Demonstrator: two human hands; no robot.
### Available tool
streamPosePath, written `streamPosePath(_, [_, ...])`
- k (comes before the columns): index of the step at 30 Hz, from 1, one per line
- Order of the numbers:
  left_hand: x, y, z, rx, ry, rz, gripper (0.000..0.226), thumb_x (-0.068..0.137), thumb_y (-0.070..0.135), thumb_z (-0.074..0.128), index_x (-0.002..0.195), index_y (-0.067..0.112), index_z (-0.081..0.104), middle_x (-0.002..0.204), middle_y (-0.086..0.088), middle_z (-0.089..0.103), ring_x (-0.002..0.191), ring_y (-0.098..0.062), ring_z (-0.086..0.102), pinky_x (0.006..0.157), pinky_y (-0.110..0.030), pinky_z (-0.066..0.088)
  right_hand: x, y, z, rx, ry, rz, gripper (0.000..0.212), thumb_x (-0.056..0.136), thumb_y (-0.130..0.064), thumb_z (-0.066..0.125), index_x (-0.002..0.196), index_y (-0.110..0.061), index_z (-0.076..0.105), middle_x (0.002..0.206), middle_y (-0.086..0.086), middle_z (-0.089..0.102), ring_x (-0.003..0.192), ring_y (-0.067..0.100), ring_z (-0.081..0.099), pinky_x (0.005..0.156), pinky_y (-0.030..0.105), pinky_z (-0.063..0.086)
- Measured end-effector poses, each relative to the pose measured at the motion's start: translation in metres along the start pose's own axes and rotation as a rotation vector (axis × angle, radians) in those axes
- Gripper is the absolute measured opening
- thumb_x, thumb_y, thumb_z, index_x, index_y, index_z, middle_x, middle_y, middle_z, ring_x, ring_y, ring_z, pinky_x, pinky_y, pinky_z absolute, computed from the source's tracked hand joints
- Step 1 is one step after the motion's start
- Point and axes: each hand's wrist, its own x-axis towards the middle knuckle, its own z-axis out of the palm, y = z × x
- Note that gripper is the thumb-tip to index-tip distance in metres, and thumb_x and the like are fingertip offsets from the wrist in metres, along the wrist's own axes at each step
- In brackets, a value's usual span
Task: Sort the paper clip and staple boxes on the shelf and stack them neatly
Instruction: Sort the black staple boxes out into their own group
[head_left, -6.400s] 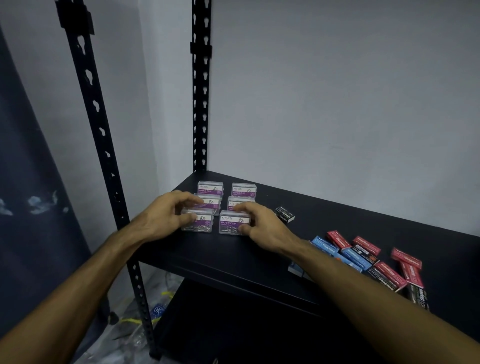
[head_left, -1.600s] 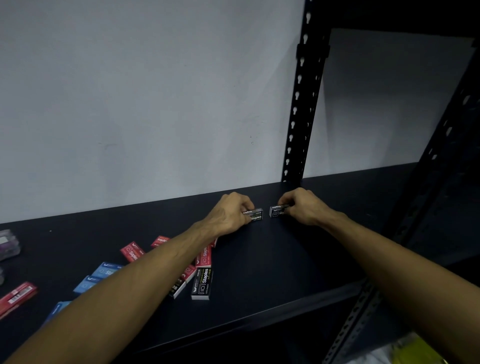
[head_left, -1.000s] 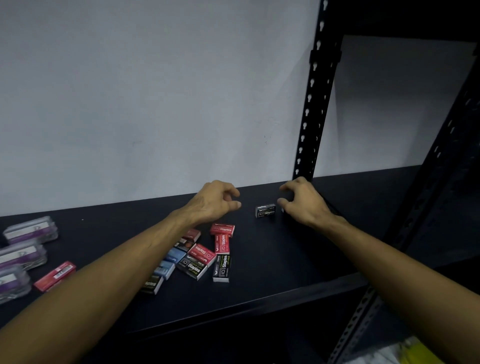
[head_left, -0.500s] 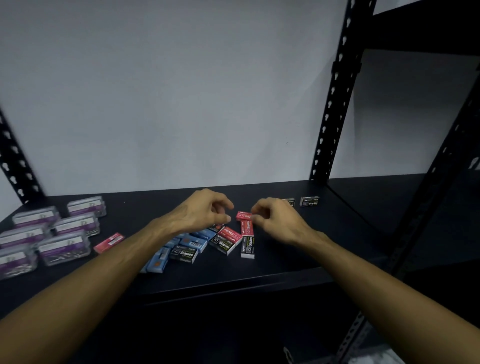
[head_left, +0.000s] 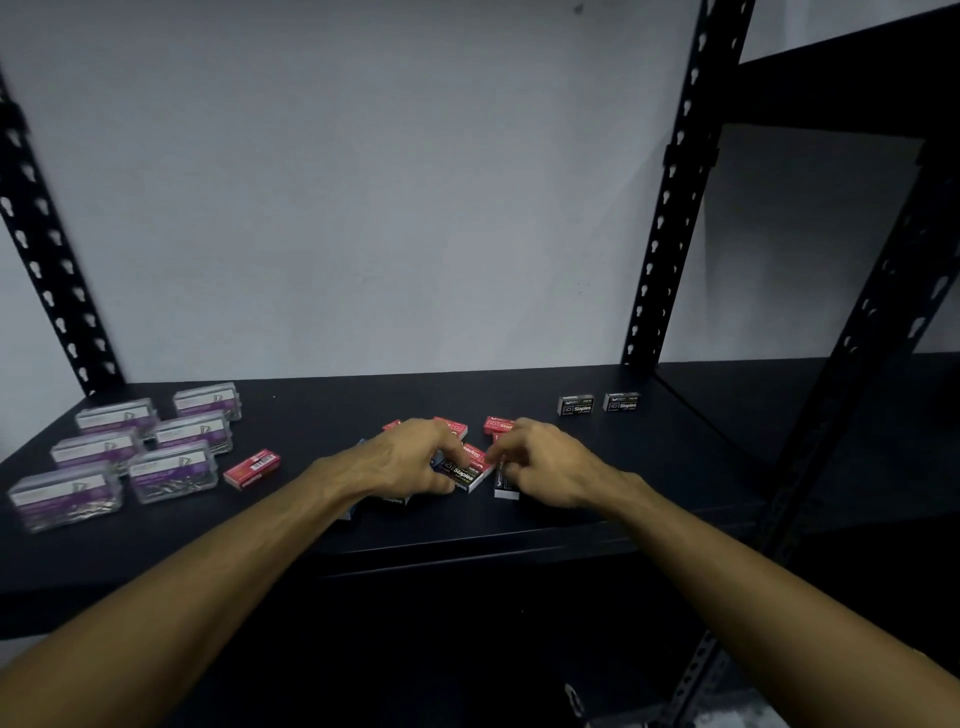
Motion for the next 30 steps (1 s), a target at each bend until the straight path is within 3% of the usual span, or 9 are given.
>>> streamPosePath(3, [0.001,0.001,0.0,0.093,-0.023,0.04,0.031,0.086,0.027,0.071,0.116,0.03,0.069,0.116,0.008,0.059,0.103,-0.009,0.053,0.091,-0.03,0.045,0.0,0.003,-0.003,-0.001,-0.076,-0.07,0.048,0.082,-0.002,0.052,0.114,-0.03,0.073,0.109,-0.016,0.052,0.095,0.008,0.053,0.085,0.029,0.047])
streamPosePath(6, [0.004,0.001,0.0,0.127,-0.007,0.041,0.03,0.088,0.03,0.07,0.118,0.028,0.068,0.118,0.006,0.059,0.109,-0.012,0.053,0.092,-0.029,0.044,0.003,0.01,-0.006,-0.044,-0.08,-0.072,0.041,0.081,-0.009,0.061,0.114,-0.031,0.072,0.097,-0.021,0.046,0.087,0.004,0.051,0.077,0.021,0.043])
streamPosePath(13, [0.011,0.003,0.003,0.173,0.015,0.039,0.035,0.088,0.037,0.07,0.12,0.023,0.066,0.116,0.002,0.058,0.108,-0.014,0.053,0.087,-0.024,0.041,0.007,0.023,-0.007,-0.04,-0.102,-0.017,0.02,0.081,-0.033,0.072,0.1,-0.029,0.068,0.1,-0.01,0.053,0.085,0.008,0.058,0.079,0.034,0.054])
streamPosePath(17, [0.013,0.003,0.002,0.161,0.032,0.011,0.035,0.085,0.04,0.073,0.113,0.02,0.067,0.114,0.003,0.059,0.106,-0.013,0.055,0.086,-0.025,0.043,0.006,0.024,-0.006,0.001,-0.137,0.014,0.022,0.08,-0.04,0.07,0.098,-0.028,0.071,0.096,-0.007,0.063,0.085,0.009,0.063,0.08,0.037,0.056])
streamPosePath(22, [0.016,-0.002,0.002,0.121,0.002,-0.029,0.034,0.078,0.047,0.077,0.099,0.023,0.063,0.102,0.006,0.056,0.095,-0.011,0.054,0.078,-0.025,0.044,0.007,0.024,-0.007,0.089,-0.137,0.03,0.02,0.082,-0.041,0.069,0.096,-0.028,0.073,0.095,-0.01,0.063,0.087,0.007,0.062,0.08,0.032,0.055])
streamPosePath(25, [0.016,-0.006,0.002,0.046,-0.004,-0.04,0.033,0.073,0.046,0.081,0.089,0.027,0.059,0.098,0.009,0.055,0.09,-0.005,0.053,0.074,-0.025,0.045,0.008,0.025,-0.008,0.131,-0.136,0.052,0.015,0.08,-0.039,0.074,0.09,-0.029,0.069,0.096,-0.008,0.063,0.085,0.007,0.061,0.073,0.028,0.051])
streamPosePath(28, [0.016,-0.008,0.003,-0.022,-0.002,-0.033,0.035,0.07,0.041,0.084,0.081,0.026,0.054,0.086,0.011,0.057,0.075,0.005,0.052,0.06,-0.021,0.037,0.009,0.026,-0.009,0.166,-0.137,0.066,0.018,0.076,-0.035,0.077,0.086,-0.028,0.064,0.088,-0.005,0.065,0.076,0.009,0.061,0.064,0.026,0.046])
streamPosePath(30, [0.016,-0.007,0.003,-0.047,-0.016,-0.033,0.035,0.071,0.036,0.083,0.079,0.027,0.05,0.079,0.007,0.058,0.065,-0.002,0.051,0.056,-0.023,0.035,0.009,0.025,-0.01,0.186,-0.132,0.064,0.021,0.074,-0.032,0.079,0.085,-0.025,0.063,0.081,-0.006,0.066,0.069,0.008,0.059,0.061,0.025,0.043])
